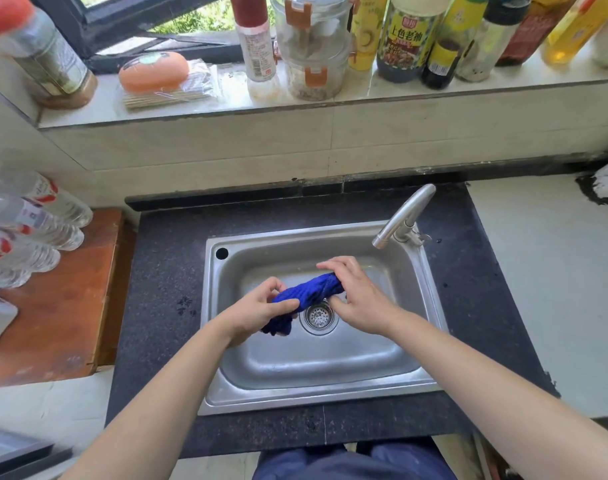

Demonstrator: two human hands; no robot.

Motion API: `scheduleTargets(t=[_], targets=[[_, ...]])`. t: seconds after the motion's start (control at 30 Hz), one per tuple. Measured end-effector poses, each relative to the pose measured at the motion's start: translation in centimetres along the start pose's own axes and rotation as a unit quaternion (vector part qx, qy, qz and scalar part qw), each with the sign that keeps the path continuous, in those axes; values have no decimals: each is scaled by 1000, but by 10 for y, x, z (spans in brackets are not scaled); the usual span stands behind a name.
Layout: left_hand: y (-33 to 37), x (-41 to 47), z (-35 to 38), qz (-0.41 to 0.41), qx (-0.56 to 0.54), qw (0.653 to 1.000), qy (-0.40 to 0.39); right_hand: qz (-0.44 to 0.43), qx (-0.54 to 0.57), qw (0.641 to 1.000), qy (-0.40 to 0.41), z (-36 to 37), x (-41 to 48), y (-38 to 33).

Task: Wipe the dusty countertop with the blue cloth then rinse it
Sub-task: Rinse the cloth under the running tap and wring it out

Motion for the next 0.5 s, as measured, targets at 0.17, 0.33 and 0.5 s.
scheduleTargets(t=[0.17, 0.33, 0.5], targets=[[-6, -2, 9, -42, 79, 994, -69, -46, -123, 991, -16, 1, -3, -13], [17, -1, 3, 111, 351, 930, 5, 54, -137, 989, -22, 8, -11, -17], [27, -11, 2, 180, 438, 878, 69, 226, 273, 929, -105, 30, -22, -13]])
Point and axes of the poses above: each hand's wrist, its own x-axis towards the middle knuckle, its own z-axis out of the palm, y = z × x, the point moved 8 cm from there along x, towards the middle knuckle, and after that the axes turned 15 degrees about z, right-handed, at the moved point
